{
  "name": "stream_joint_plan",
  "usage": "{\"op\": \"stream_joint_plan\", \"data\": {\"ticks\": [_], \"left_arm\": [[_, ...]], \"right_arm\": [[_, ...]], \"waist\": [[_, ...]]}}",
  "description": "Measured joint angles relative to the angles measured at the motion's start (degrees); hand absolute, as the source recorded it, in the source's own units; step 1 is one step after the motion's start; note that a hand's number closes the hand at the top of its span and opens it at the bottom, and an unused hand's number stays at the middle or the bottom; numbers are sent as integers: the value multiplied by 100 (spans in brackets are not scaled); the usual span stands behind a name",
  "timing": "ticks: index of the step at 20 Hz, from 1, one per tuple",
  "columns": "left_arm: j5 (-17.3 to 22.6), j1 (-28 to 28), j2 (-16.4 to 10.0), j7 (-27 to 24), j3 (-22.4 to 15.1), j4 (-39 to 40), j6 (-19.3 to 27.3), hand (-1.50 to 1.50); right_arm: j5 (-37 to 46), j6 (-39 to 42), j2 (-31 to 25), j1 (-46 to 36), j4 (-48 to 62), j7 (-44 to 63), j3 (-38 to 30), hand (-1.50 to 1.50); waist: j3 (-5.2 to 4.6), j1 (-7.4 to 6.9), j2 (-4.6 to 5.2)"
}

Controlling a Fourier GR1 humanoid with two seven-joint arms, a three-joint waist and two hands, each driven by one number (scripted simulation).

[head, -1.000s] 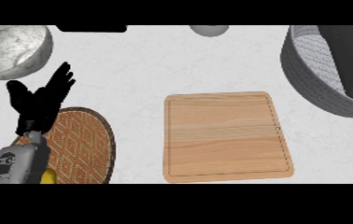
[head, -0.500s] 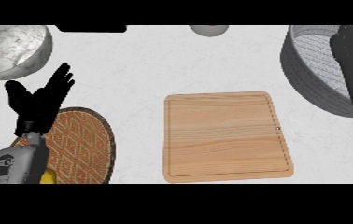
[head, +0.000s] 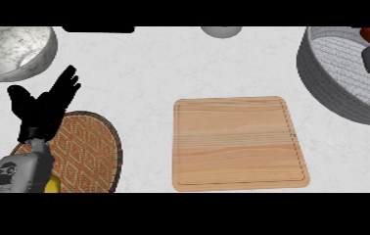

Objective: Pick the bell pepper from the cutting board and place it in the basket

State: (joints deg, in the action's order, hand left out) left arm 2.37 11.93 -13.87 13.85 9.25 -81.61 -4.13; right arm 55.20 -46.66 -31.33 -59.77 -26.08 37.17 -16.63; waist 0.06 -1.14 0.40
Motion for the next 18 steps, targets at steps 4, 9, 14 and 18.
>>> {"op": "stream_joint_plan", "data": {"ticks": [4,9,14,18], "left_arm": [[-32,18,13,-67,13,93,7,0],[-9,7,-55,-42,90,104,-10,0],[23,-110,-85,-9,166,37,6,0],[-14,-151,-69,-75,195,112,51,0]], "right_arm": [[-296,-169,-46,-7,-75,-450,-177,-150],[-688,-626,-147,74,-469,-597,-599,-150],[-1342,-785,-306,578,-1364,-733,-1094,-150],[-1927,-497,-276,1408,-2521,-698,-1296,-150]], "waist": [[0,9,0],[-1,65,-24],[-2,217,-87],[-8,339,-119]]}}
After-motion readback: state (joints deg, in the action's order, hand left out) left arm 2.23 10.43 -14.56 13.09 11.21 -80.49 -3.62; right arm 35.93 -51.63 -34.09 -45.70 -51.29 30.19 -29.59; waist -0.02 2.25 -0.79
